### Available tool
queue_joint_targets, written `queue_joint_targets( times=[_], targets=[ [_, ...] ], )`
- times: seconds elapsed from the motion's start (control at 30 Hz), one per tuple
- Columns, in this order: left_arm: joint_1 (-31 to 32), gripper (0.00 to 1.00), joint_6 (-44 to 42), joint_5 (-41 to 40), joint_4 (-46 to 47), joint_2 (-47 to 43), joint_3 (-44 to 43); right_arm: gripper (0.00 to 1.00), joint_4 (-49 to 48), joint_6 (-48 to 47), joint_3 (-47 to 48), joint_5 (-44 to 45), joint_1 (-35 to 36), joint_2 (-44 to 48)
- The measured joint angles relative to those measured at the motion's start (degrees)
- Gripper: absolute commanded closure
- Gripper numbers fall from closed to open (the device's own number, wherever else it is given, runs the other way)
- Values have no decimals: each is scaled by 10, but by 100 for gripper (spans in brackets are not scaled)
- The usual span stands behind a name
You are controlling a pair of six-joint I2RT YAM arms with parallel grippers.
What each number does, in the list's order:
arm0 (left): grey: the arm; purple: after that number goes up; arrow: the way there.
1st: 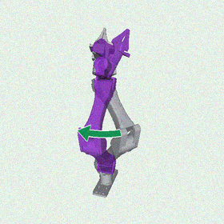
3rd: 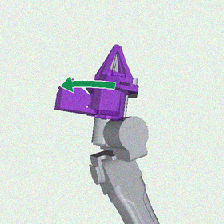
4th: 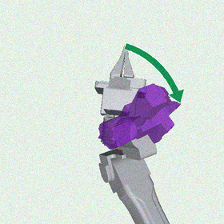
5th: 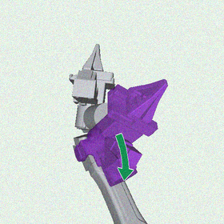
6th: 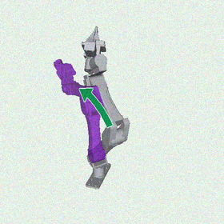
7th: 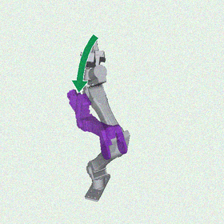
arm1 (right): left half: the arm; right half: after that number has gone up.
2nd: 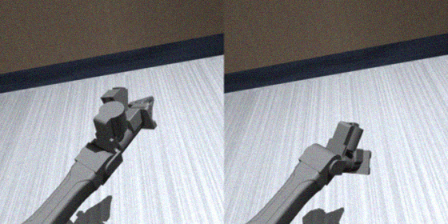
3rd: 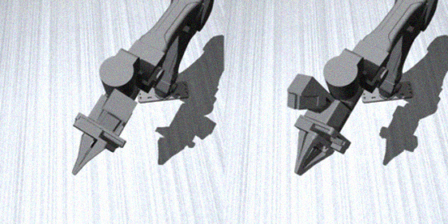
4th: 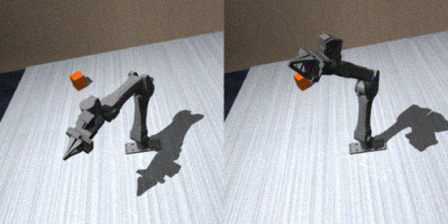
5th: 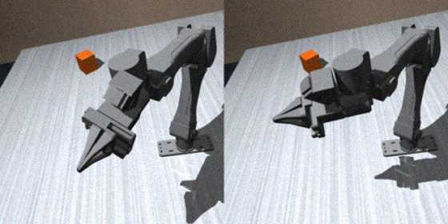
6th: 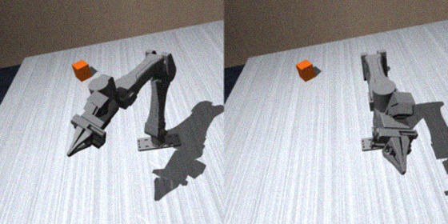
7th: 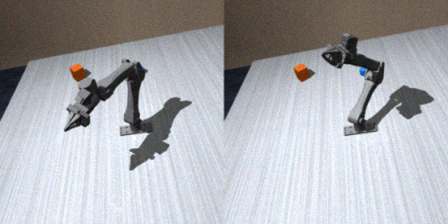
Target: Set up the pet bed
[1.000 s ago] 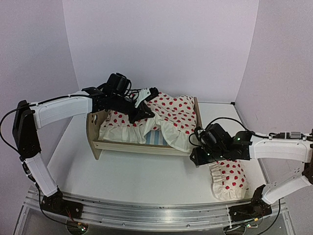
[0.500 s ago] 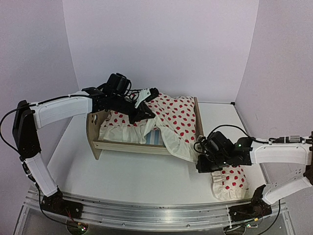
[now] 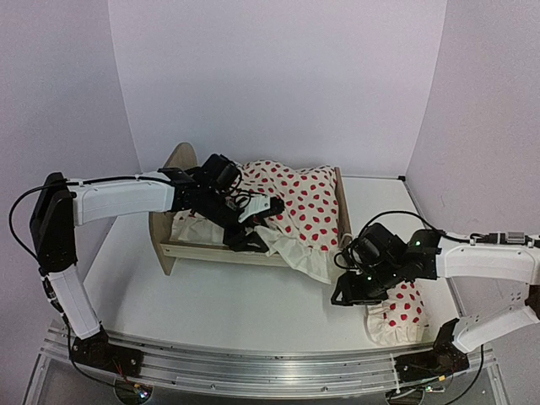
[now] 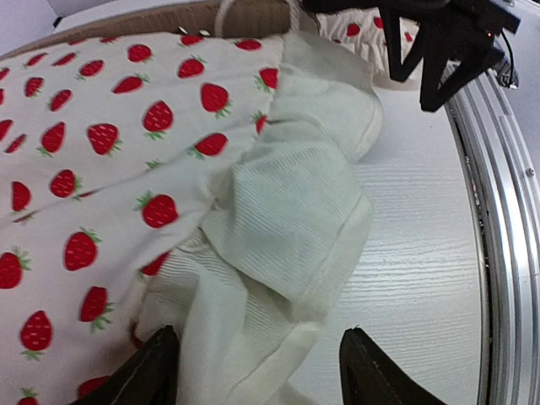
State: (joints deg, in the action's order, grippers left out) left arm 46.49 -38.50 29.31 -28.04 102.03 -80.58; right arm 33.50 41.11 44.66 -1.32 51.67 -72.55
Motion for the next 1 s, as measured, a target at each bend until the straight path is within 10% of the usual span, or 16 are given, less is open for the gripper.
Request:
queue_joint_targets(
  times=[0.33,0.6,0.8,1.0],
  targets=[
    [28,27,-35,-30,-18,51,5,45,74,-17,63,53,-43,34],
    [35,52,-34,-77,0,95,-17,47,86,-26,75,58,-71,30],
    [36,99,-13,-83,-15,105,-34,48,90,-30,75,55,-118,30],
    [39,100,9,-69,-93,165,-142,48,103,-51,90,41,-162,32]
  ],
)
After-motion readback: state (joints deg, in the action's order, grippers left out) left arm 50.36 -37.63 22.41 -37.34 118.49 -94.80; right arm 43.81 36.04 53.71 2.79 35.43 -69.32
